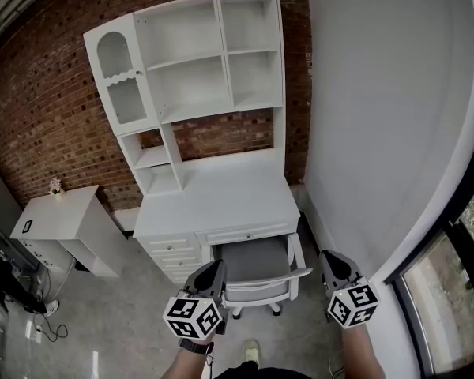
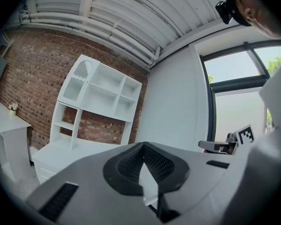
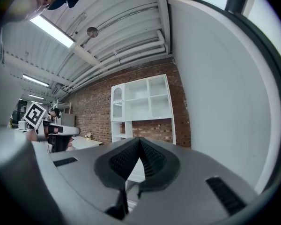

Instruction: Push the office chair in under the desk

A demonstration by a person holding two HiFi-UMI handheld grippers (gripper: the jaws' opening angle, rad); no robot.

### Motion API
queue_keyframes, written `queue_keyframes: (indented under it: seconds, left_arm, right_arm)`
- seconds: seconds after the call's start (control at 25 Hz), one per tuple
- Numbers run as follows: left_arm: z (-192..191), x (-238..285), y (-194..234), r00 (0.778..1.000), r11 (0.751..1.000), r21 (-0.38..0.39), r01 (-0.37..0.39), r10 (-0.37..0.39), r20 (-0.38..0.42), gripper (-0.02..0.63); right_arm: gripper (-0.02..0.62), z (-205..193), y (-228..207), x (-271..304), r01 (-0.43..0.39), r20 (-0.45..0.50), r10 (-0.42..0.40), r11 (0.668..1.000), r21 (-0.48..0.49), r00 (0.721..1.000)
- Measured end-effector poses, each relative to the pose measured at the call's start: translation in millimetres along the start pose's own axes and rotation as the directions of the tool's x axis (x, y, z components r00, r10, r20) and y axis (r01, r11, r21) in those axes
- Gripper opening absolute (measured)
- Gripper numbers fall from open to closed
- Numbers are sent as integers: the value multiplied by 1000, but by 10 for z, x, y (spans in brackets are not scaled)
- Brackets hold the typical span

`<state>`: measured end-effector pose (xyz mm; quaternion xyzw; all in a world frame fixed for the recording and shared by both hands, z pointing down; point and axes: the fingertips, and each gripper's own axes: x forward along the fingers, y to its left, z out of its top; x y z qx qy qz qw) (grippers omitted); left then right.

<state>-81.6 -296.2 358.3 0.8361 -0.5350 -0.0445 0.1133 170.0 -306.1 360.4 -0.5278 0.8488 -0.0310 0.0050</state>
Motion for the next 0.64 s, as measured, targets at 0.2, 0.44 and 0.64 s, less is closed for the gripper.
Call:
queue_keyframes:
  seconds: [0.2,0.44,0.64]
  left_arm:
    - [-1,-25,25,1000,1000,8,-6,6,1,6]
    - [-44,-44,71,1000,1000,-10,-12,12,-1,6]
    - [-44,-51,83,1000,1000,-9,-9,9,-4,6]
  right_arm:
    - [5,-27,44,-9,-3,0,3,1000,-8,1000]
    - [5,-89,89,3,-8,-10,8,1000,-12,1000]
    - [5,-102,138,13,-8,-15,8,1000,-15,1000]
